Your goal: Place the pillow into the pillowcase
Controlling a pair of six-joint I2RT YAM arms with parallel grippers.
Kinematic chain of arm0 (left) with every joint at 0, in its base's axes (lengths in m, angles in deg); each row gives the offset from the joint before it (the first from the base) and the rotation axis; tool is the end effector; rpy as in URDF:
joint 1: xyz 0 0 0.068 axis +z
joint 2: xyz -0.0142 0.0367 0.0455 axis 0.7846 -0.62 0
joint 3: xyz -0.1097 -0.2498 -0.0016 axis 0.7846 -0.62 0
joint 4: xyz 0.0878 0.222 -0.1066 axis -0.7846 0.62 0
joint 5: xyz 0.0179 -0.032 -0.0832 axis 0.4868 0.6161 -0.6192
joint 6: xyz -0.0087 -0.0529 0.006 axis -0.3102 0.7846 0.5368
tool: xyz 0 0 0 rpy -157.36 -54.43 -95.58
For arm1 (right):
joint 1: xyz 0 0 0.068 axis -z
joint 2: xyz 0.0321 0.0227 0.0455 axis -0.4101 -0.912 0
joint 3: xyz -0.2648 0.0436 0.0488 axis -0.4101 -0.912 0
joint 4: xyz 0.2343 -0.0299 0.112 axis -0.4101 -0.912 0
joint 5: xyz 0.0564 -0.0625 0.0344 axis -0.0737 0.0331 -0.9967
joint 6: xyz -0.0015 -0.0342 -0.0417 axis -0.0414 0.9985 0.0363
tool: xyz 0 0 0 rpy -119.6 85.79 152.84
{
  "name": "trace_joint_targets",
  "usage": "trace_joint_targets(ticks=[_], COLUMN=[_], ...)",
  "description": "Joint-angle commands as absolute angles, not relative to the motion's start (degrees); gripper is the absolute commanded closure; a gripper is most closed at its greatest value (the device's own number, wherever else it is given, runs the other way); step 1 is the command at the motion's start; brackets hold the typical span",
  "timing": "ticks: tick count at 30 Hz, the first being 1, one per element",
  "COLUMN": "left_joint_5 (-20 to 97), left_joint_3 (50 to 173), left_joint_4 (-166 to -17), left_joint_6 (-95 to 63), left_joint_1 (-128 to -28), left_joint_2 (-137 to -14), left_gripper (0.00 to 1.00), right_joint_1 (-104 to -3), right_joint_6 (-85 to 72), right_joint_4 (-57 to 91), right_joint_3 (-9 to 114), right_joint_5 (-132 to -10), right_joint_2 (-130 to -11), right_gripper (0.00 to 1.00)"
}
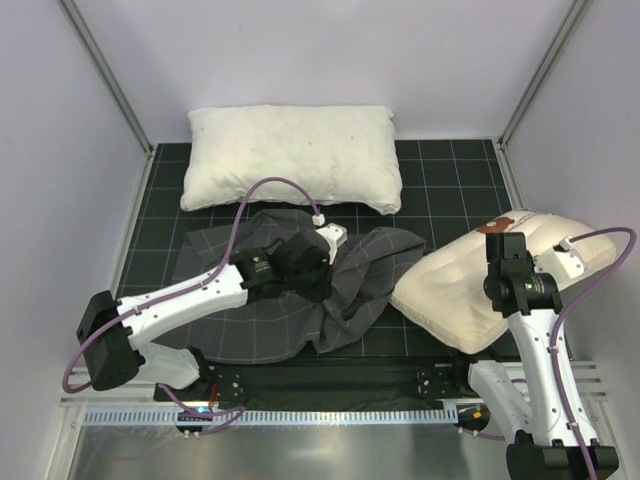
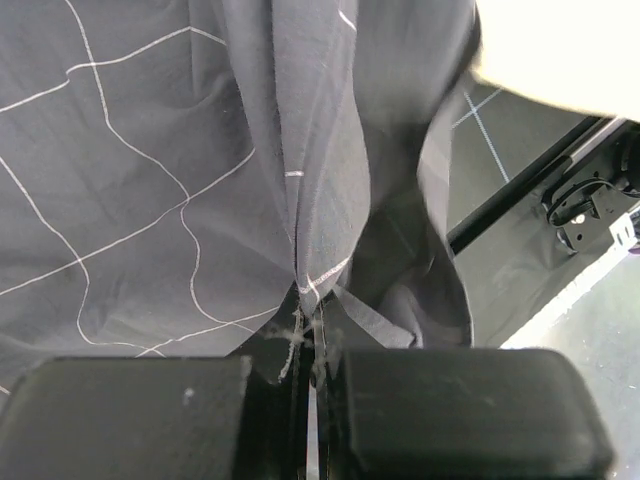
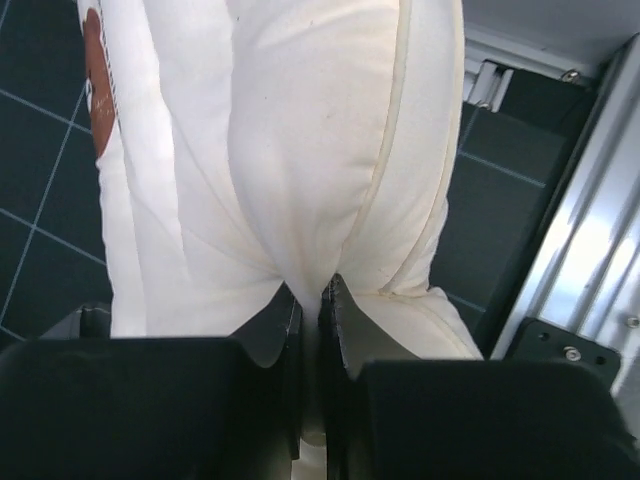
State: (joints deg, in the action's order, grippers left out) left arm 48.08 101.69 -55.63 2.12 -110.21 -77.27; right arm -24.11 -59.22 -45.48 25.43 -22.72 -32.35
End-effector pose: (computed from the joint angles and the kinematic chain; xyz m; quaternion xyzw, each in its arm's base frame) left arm 0.1497 -0.2431 0.2864 0.2304 0.9053 -0.2407 0.2633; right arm 0.1197 -0.0234 0.2927 0.5337 0.7305 -0.1566 0.3963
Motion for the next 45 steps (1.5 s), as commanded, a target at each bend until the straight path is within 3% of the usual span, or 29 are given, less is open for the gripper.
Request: trace_joint_targets(ticks=[1, 6, 17, 31, 32, 33, 36, 40, 45], left_joint_5=[47.57, 47.49, 43.62, 38.87, 38.79, 38.61, 37.99, 37.99, 41.23], left_joint_3=[103.27, 102.91, 103.70, 103.62, 103.36, 103.18, 102.91, 103.00, 104.23], left_joint_4=[-57.50, -57.50, -58.38, -60.66, -60.75, -61.10, -61.63, -61.72, -60.50], left_joint_6=[1.70, 1.78, 2.31, 4.07, 4.16, 4.33, 4.95, 4.95, 3.81], left_joint_1=[-110.22, -110.22, -110.22, -110.31, -110.39, -110.31, -110.31, -110.31, -110.40], left_joint_2=[-77.86, -78.21, -80.94, -80.85, -80.94, -80.76, -80.94, -80.85, -81.11], left_gripper=[0.99, 0.99, 0.99, 0.98, 0.98, 0.98, 0.98, 0.98, 0.98], right_joint_1=[-23.51, -23.42, -23.42, -23.51, -23.51, -23.51, -23.51, -23.51, -23.51], right_joint_6=[-59.64, -61.04, -50.94, -50.86, -49.02, -43.26, -34.97, -22.93, -14.38], right_joint_4=[-48.50, -53.07, -46.23, -24.88, -23.55, -21.80, -18.28, -18.87, -24.41], right_joint_3=[32.10, 38.69, 46.26, 21.66, 20.96, 20.60, 21.04, 24.28, 30.53], right_joint_5=[-6.83, -5.33, -16.92, -38.46, -41.08, -43.19, -51.60, -60.68, -78.60], right_joint_2=[-31.88, -32.85, -28.45, -23.28, -21.79, -20.82, -17.04, -14.48, -20.96], right_gripper=[0.96, 0.96, 0.96, 0.94, 0.91, 0.73, 0.01, 0.00, 0.00])
